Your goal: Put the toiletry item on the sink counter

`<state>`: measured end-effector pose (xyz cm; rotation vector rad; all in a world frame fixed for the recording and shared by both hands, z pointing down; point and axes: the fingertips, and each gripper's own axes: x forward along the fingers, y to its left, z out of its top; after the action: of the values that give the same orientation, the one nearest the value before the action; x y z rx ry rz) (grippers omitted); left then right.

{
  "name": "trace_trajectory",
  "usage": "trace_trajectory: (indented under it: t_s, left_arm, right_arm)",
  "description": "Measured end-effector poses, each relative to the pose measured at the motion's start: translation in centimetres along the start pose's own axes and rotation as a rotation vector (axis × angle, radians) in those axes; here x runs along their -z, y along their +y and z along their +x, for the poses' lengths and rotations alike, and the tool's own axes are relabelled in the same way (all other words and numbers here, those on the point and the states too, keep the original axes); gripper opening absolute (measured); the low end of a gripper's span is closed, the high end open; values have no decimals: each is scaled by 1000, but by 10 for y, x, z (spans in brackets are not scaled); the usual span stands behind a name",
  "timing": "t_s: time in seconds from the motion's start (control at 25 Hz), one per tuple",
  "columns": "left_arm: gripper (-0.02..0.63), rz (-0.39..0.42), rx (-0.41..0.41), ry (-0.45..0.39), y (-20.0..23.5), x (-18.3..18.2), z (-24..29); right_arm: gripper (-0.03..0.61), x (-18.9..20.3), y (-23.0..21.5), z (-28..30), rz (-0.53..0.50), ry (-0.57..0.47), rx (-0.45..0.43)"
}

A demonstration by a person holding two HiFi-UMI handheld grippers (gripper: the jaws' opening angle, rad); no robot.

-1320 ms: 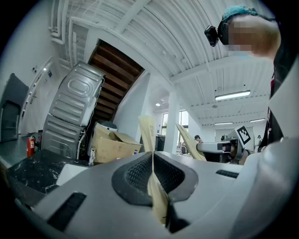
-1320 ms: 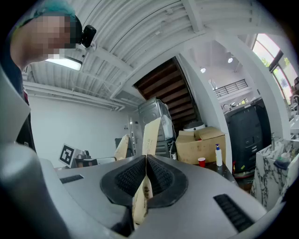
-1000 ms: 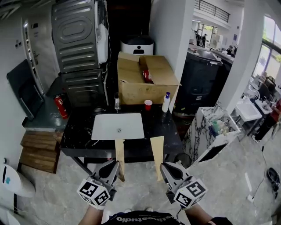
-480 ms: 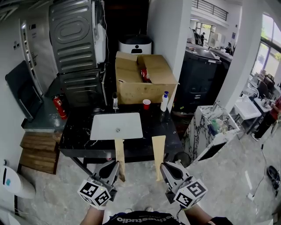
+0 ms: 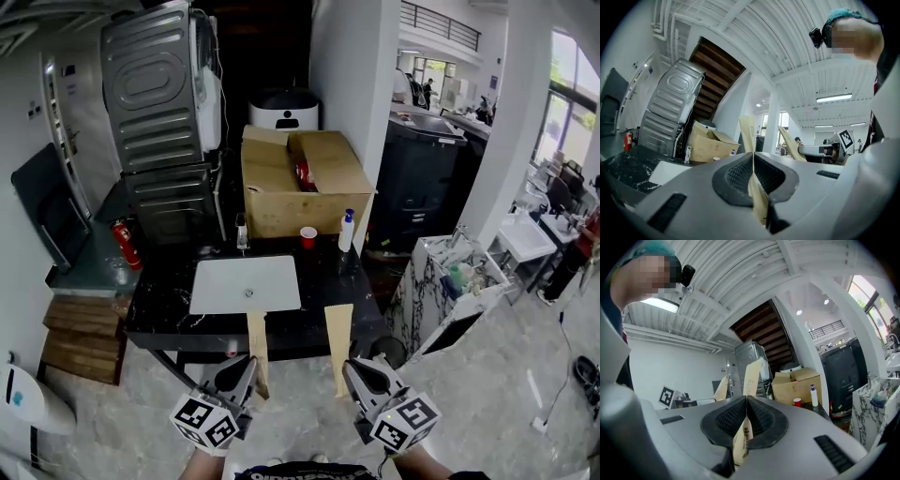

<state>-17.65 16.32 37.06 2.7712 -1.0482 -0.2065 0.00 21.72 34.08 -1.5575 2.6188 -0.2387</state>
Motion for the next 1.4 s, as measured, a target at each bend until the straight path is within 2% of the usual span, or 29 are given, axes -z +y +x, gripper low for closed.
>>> trace_trajectory:
  t_s: [0.32, 0.44, 0.76, 0.92, 1.16, 1.4]
  left_arm:
    - [23, 12, 4, -1, -16, 4, 19]
    - [23, 0, -20, 5, -26, 8, 27]
    - [23, 39, -63, 8, -47, 10, 42]
    - [23, 49, -56, 31, -49, 19, 51]
    - [23, 36, -59, 45, -34, 25, 78]
    - [23, 14, -38, 43, 6, 29, 115]
  right_arm:
    - [43, -1, -21, -12, 9, 1, -11]
    - [43, 1, -32, -20, 18, 6, -20]
    - [43, 10, -56, -35, 31, 23, -60]
    - [43, 15, -67, -37, 58, 24, -60]
    - [43, 27, -93, -24, 95, 44, -35]
    - [43, 27, -119, 19, 81, 78, -7]
